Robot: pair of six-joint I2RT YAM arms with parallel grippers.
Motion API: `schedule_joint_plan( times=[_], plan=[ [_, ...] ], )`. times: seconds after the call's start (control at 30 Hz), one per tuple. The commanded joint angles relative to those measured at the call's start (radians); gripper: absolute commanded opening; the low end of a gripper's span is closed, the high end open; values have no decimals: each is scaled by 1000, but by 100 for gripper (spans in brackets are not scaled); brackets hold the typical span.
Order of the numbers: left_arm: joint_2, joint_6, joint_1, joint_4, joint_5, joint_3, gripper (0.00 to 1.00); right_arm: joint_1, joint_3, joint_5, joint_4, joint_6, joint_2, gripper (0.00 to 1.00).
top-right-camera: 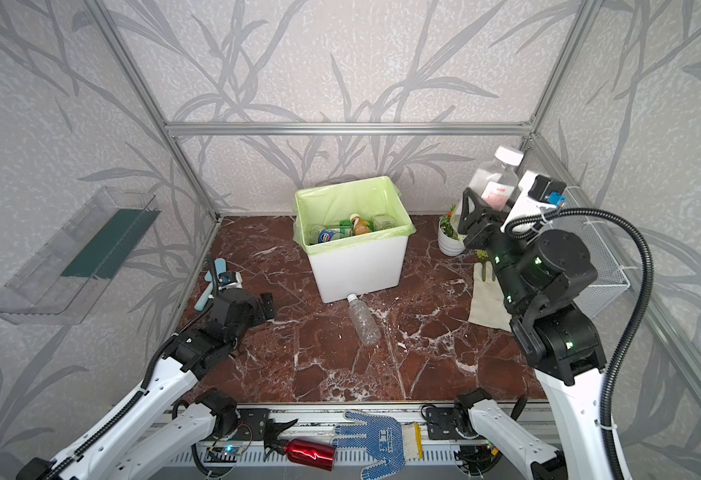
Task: Throw the plastic bottles in the bin
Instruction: 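Lift the pink-label bottle with the right gripper over the bin and release it, then lower the right gripper to the last clear bottle and close on it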
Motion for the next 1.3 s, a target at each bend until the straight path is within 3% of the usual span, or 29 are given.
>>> schedule_joint_plan(
  times=[0.0, 0.07, 0.17, 0.2, 0.27, 0.47, 0.67, 0.83, 1.03, 1.27],
  plan=[
    [-4, -64, 6, 26, 58, -25, 99, 68, 24, -190, 38, 18, 243, 55],
    [-9, -103, 4, 36, 92, -42, 99, 161, 81, -183, -14, -50, 373, 63],
    [-8, -164, -3, 39, 152, -59, 99, 215, 183, -153, -126, -108, 518, 85],
    [-7, -183, -14, 36, 162, -63, 99, 213, 194, -113, -128, -107, 530, 93],
    [-4, -214, -49, 33, 151, -70, 99, 204, 189, -44, -94, -121, 507, 99],
    [-4, -295, -259, 24, 17, -70, 99, 161, 205, 17, -84, -165, 390, 100],
    [99, -380, -394, 13, -7, -52, 99, 115, 38, 10, -67, -143, 222, 99],
    [102, -410, -404, 76, -17, -82, 99, 114, -185, 25, -118, -109, 68, 99],
    [14, -376, -397, 54, -148, -90, 99, 151, -568, -8, -131, 32, -125, 95],
    [-77, -352, -339, -14, -160, -105, 99, 389, -855, 88, -84, 207, -58, 95]
  ],
)
